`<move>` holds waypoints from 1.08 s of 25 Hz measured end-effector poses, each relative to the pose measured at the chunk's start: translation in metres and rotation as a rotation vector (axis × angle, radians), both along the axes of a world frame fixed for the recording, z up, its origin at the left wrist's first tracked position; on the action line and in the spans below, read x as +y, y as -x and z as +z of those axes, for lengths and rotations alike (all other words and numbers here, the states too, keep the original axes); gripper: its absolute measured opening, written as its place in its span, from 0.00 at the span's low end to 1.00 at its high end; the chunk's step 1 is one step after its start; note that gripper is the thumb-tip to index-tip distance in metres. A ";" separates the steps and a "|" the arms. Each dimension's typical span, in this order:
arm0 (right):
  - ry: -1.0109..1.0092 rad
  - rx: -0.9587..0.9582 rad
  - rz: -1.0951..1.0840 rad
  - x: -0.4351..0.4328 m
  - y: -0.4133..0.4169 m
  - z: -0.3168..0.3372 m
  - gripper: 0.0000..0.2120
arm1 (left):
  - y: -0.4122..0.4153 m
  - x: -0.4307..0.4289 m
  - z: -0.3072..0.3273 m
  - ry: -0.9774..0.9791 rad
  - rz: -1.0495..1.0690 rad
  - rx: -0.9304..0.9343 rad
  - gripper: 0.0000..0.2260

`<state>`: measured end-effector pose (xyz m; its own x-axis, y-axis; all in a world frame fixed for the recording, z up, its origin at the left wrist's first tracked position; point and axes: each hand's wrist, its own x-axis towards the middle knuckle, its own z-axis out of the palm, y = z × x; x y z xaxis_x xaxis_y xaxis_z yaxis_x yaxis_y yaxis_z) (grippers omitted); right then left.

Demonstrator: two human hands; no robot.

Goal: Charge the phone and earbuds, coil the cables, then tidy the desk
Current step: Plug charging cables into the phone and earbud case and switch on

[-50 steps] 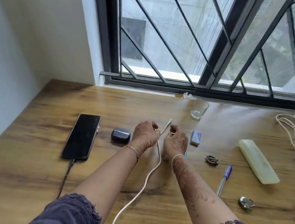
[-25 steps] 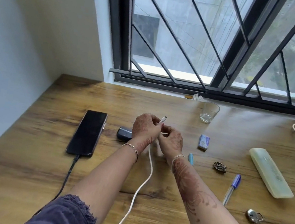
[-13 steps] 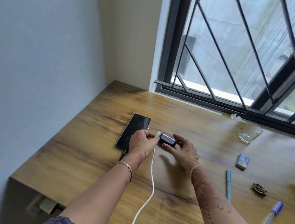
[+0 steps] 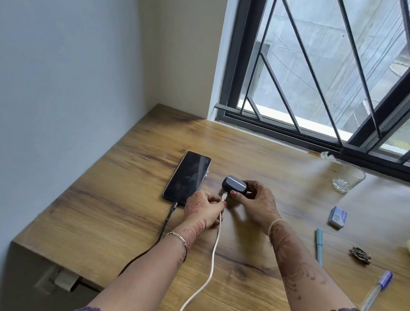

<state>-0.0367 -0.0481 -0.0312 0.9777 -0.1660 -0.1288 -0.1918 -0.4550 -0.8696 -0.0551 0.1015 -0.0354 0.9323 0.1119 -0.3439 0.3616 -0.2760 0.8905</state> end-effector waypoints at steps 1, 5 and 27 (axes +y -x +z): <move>-0.052 0.005 0.000 0.000 0.000 0.002 0.23 | 0.000 0.000 0.000 0.017 0.004 0.002 0.01; -0.538 0.093 -0.064 0.003 0.001 0.007 0.24 | -0.001 0.001 -0.002 0.155 -0.007 0.017 0.03; -0.919 0.176 -0.127 -0.002 -0.002 0.004 0.19 | -0.010 -0.008 -0.006 0.310 -0.018 0.054 0.09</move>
